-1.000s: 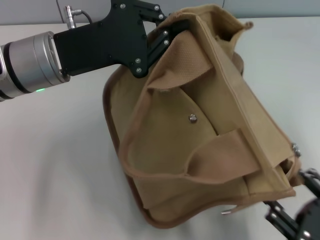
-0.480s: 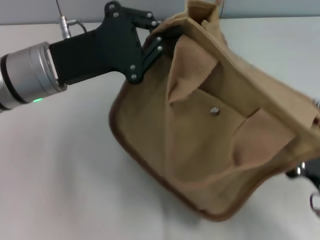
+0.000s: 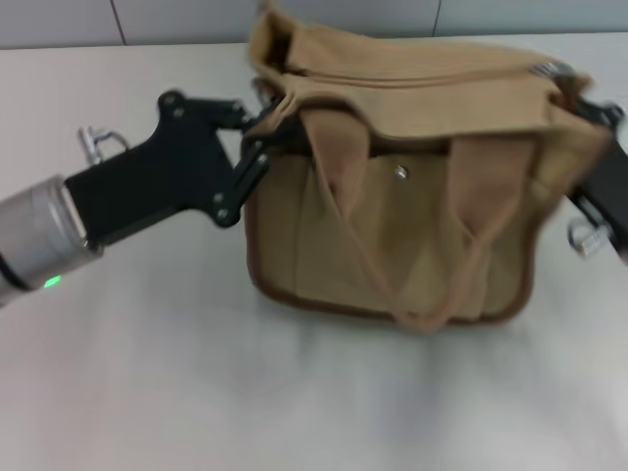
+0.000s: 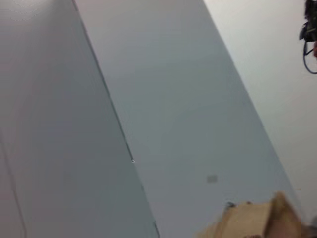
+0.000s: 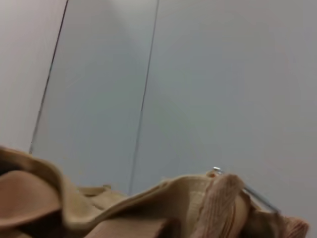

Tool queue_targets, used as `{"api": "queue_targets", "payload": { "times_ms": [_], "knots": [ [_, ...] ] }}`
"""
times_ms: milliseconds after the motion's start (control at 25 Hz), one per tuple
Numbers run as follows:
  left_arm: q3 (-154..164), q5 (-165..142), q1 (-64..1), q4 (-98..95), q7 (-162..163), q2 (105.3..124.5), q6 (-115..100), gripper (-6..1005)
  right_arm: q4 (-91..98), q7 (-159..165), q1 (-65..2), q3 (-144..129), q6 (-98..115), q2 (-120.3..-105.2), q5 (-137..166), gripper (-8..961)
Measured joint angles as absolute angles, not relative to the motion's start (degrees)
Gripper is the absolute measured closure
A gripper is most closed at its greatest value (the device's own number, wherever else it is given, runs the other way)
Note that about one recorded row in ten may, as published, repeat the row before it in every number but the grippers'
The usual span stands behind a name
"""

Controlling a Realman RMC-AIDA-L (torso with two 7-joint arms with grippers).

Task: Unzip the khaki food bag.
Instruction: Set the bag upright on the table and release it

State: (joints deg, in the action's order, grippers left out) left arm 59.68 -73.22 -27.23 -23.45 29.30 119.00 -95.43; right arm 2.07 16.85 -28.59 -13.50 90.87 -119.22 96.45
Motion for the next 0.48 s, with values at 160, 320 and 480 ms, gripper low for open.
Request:
{"api": "queue_targets", "payload": {
  "times_ms": [160,320,480],
  "knots": [
    [59.94,-71.12,-24.63,-20.67,27.82,119.12,-95.74,794,6.41,23.58,-32.74,-16.05,86.72,-119.21,97.35,904],
    [59.97,-68.34,-22.01,-18.37,24.30,119.15,-95.95,791,9.48,29.78,-35.59,-19.09,84.34,-119.22,97.55,899],
    [59.77,-65.99,-21.37,-17.31,25.50,119.16,-95.73,788,10.11,31.98,-35.18,-19.07,84.04,-119.27,97.44,894]
  ]
}}
